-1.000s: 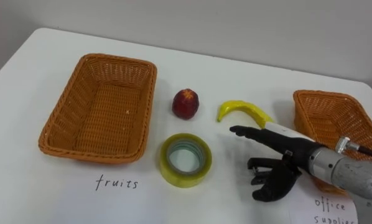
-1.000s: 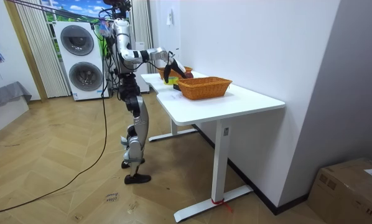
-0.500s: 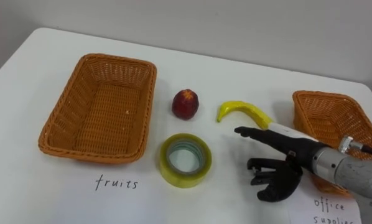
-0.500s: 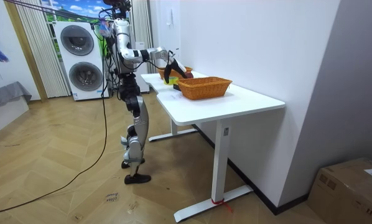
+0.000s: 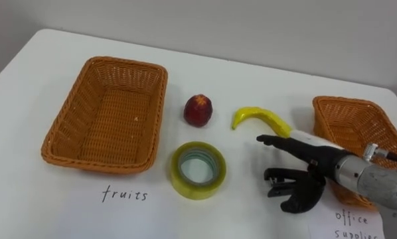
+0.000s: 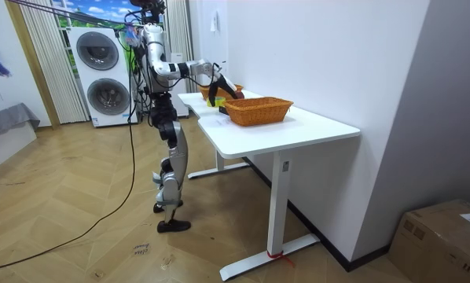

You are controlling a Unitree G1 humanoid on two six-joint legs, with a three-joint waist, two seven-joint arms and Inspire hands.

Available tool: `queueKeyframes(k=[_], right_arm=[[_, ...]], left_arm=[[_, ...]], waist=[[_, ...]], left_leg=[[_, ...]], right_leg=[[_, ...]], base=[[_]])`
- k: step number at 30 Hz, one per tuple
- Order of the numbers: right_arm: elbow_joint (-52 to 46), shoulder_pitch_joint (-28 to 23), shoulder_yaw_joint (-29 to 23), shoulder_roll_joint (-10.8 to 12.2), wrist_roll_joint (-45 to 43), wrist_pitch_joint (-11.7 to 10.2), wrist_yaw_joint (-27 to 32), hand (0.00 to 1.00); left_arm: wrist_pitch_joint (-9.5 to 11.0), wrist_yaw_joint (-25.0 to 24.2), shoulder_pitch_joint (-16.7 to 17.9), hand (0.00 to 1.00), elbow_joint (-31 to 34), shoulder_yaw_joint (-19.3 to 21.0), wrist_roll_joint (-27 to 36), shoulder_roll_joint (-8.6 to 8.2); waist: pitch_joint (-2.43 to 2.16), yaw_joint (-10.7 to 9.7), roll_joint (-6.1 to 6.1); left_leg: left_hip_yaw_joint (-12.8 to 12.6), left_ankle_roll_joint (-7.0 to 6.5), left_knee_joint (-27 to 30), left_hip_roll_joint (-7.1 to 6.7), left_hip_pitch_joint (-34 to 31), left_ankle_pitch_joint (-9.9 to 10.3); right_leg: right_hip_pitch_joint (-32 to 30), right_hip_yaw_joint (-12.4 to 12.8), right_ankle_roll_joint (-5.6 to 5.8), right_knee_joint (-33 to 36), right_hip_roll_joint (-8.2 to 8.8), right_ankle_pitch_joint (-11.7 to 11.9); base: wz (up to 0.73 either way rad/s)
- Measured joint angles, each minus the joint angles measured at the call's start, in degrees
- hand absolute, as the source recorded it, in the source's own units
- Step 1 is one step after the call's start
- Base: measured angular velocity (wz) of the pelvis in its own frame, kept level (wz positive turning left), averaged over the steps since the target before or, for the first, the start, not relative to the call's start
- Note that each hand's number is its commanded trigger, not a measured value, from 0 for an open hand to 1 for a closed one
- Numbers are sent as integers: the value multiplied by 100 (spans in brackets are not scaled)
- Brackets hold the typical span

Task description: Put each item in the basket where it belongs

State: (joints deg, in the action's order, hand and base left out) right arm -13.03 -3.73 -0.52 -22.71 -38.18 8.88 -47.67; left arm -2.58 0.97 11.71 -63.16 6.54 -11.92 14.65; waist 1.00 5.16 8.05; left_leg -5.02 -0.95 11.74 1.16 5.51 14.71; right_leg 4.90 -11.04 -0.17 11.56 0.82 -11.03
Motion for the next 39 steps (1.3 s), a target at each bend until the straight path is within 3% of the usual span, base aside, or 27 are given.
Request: queueKeyframes(k=[7, 15, 23, 39], right_arm=[[102, 13, 4, 10, -647, 117, 16, 0], [103, -34, 9, 76, -699, 117, 517, 0], [164, -232, 168, 195, -704, 117, 903, 0], [318, -445, 208, 200, -541, 122, 1010, 0]], left_arm=[[-3, -37, 13, 0, 35, -1, 7, -4], [-2, 138, 44, 0, 26, -7, 117, -40], [-3, 301, 48, 0, 9, -106, 116, -154], [-89, 470, 55, 0, 20, -121, 111, -155]], waist=[[1, 1, -3], [-26, -6, -23], [-101, -12, -228], [-73, -3, -210]], left_leg=[[8, 0, -13, 1, -12, 0], [14, 0, 5, 6, -6, 0], [34, 1, 11, 3, 22, -4], [35, 5, -17, -1, 12, -19]], right_leg=[[-22, 3, 0, 0, -5, 0], [-7, 12, 0, -2, -4, 0], [24, 18, 0, 0, 8, 0], [21, 9, -6, 14, 1, 3]], base=[[0], [0], [1], [0]])
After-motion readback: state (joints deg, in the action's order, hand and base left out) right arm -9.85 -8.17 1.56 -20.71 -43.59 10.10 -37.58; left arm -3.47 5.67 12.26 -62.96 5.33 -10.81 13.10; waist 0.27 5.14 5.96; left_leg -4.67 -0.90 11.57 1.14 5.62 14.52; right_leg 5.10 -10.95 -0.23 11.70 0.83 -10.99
